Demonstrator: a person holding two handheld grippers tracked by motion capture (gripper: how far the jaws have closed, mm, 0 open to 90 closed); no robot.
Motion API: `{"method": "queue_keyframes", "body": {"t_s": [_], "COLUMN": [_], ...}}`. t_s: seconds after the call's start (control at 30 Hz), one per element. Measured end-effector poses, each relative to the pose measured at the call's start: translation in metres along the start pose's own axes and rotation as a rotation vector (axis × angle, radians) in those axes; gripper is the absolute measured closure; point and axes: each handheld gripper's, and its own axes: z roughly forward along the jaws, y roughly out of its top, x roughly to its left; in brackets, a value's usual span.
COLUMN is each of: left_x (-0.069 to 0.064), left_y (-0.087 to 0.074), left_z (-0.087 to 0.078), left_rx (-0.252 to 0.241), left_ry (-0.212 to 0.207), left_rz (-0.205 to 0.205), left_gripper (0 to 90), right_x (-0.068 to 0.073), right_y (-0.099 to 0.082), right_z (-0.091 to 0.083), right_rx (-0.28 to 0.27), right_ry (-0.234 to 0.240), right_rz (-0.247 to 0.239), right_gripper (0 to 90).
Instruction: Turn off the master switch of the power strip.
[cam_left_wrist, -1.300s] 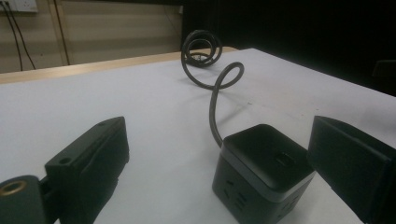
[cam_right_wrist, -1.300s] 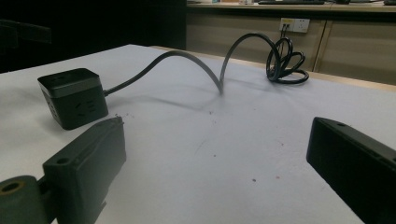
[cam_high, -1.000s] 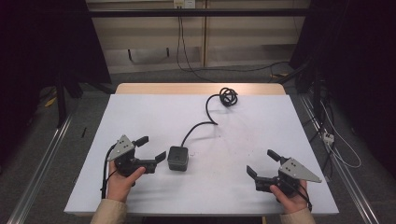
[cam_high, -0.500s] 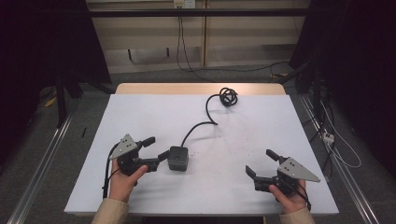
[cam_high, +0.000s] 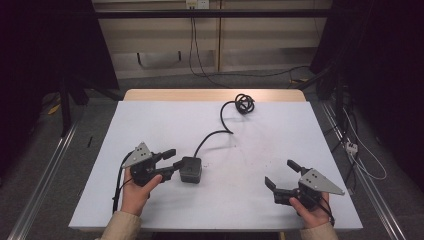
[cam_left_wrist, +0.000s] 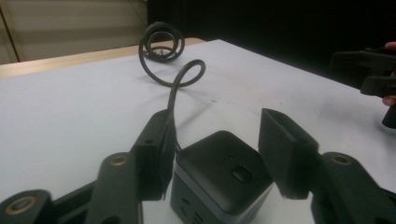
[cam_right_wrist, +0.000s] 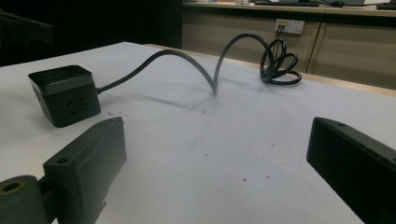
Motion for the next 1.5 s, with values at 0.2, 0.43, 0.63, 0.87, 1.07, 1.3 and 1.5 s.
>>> {"method": "queue_keyframes", "body": {"t_s": [0.2,0.43,0.63,0.87,1.07,1.3,1.5], "left_x": [-0.002,-0.003,-0.005,-0.005,-0.006,-0.007,-0.007], "left_y": [0.0,0.003,0.003,0.002,0.004,0.003,0.002], "left_z": [0.001,0.003,0.007,0.012,0.012,0.012,0.011], "left_rx": [0.026,0.03,0.057,0.083,0.087,0.122,0.133], "left_ry": [-0.008,-0.017,-0.036,-0.047,-0.075,-0.087,-0.081], "left_rz": [0.003,-0.016,0.01,0.008,0.006,-0.011,-0.025], "left_gripper": [56.5,68.6,75.0,79.8,86.4,90.0,90.0], "right_x": [0.001,0.0,0.0,-0.001,-0.002,-0.003,-0.004], "right_y": [0.001,0.001,0.0,0.001,0.001,0.002,0.002], "right_z": [0.001,0.001,-0.002,-0.006,-0.008,-0.007,-0.004], "right_rx": [0.002,-0.002,-0.001,-0.006,-0.004,-0.006,-0.007], "right_ry": [0.003,0.001,-0.005,-0.015,-0.021,-0.019,-0.014], "right_rz": [-0.011,-0.011,-0.012,-0.015,-0.014,-0.005,-0.003], "right_gripper": [4.5,4.5,4.5,4.5,4.4,4.2,4.2]}}
